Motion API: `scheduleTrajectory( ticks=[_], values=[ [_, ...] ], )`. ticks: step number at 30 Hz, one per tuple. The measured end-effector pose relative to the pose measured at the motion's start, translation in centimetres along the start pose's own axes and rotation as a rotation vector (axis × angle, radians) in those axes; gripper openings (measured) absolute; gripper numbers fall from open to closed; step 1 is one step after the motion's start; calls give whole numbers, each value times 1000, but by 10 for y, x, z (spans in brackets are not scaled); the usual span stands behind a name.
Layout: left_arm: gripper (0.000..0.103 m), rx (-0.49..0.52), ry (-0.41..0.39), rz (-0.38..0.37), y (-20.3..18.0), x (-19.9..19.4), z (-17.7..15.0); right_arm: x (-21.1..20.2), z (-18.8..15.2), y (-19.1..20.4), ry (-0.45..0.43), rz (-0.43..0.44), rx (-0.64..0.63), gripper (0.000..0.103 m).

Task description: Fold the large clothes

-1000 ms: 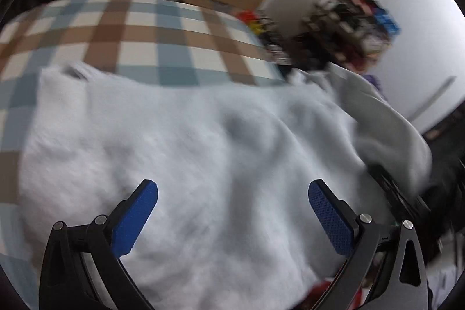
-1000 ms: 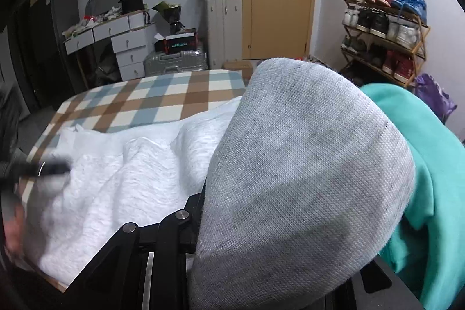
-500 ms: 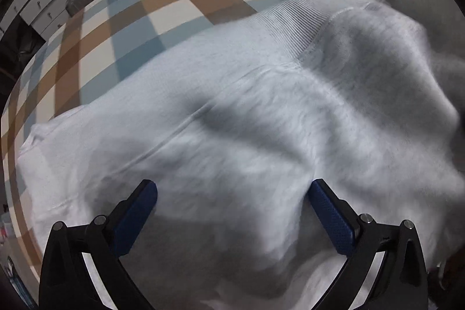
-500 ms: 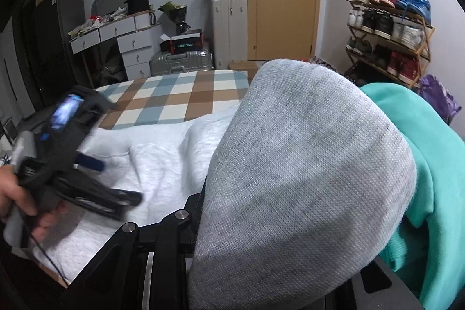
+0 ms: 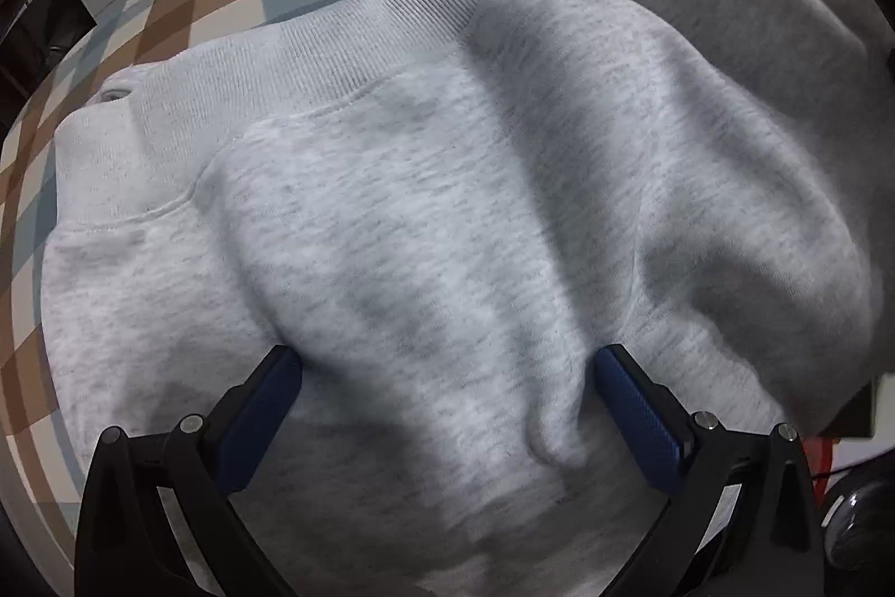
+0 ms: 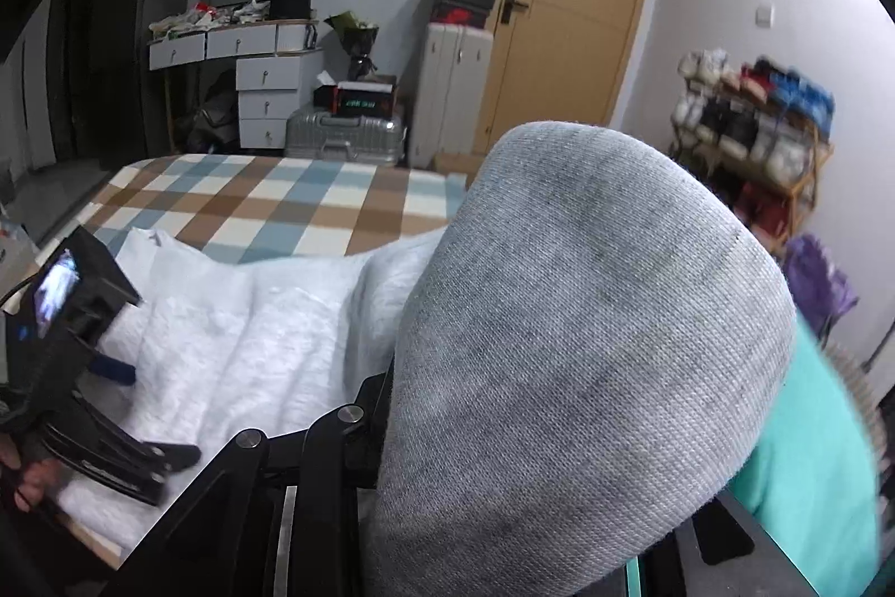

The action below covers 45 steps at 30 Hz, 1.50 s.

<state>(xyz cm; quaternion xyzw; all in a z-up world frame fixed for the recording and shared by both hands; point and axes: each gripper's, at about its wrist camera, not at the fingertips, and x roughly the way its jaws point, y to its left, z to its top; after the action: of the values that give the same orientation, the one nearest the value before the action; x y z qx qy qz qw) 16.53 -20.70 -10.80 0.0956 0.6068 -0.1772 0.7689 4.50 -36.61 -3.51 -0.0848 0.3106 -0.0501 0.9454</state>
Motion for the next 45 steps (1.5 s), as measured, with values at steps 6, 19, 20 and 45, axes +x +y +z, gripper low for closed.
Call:
scheduleTrajectory(
  ticks=[6,19,20,45],
  values=[
    [101,-31,-122,-152,21,-36,-6,-15,41,11,-69,-51,-118,26],
    [90,-94,-94,-363,144,-54,-75,-63,-12,209,-160,-91,-656,29],
    [90,-114,-98,-393,158,-61,-79,-63,-19,220,-158,-81,-668,29],
    [91,-411,-48,-784,231,-56,-76,-45,-36,245,65,496,-87,77]
  ],
)
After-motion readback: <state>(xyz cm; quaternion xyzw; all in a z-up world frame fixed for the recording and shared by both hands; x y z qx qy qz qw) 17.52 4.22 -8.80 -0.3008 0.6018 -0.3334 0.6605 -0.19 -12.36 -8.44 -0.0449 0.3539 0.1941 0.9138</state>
